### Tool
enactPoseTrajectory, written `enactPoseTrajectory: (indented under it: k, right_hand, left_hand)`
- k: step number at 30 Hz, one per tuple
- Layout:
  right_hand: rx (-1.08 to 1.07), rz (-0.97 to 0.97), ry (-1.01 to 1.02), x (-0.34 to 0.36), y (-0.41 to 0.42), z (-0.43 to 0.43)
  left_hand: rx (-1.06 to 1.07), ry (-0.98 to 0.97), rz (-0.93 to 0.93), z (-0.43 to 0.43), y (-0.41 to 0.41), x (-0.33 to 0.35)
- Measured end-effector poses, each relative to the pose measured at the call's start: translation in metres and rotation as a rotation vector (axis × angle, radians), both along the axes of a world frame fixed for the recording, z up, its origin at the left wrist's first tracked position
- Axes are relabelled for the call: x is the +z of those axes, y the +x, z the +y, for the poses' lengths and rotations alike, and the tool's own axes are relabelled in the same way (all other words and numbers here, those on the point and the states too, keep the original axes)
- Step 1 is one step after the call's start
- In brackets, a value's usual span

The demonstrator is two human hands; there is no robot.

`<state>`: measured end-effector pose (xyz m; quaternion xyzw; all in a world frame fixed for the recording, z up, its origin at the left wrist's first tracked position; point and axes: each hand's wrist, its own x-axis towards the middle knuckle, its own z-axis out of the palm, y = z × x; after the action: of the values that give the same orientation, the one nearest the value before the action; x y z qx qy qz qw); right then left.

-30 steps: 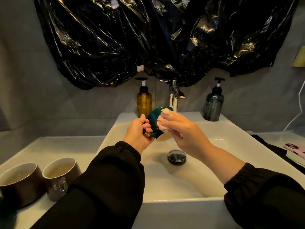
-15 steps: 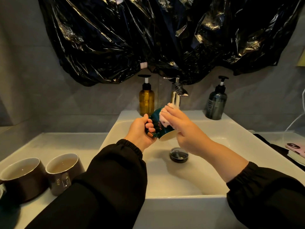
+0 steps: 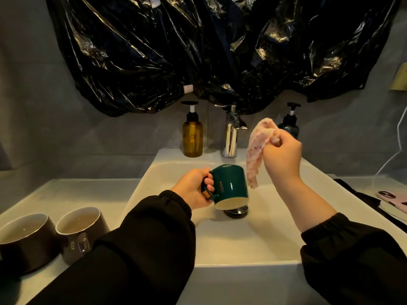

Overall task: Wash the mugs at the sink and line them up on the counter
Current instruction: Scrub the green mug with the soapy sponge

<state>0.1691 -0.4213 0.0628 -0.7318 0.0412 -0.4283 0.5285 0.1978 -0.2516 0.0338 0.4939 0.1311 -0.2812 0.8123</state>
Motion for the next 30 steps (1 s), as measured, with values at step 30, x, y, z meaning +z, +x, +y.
enactPoseTrajectory:
  k: [30]
  right_hand:
    - [0.094,0.048,-0.500,-0.036,0.003,0.037]
  left_hand:
    - [0.041,-0.038,-0.317,-0.002,-0.011,0.012]
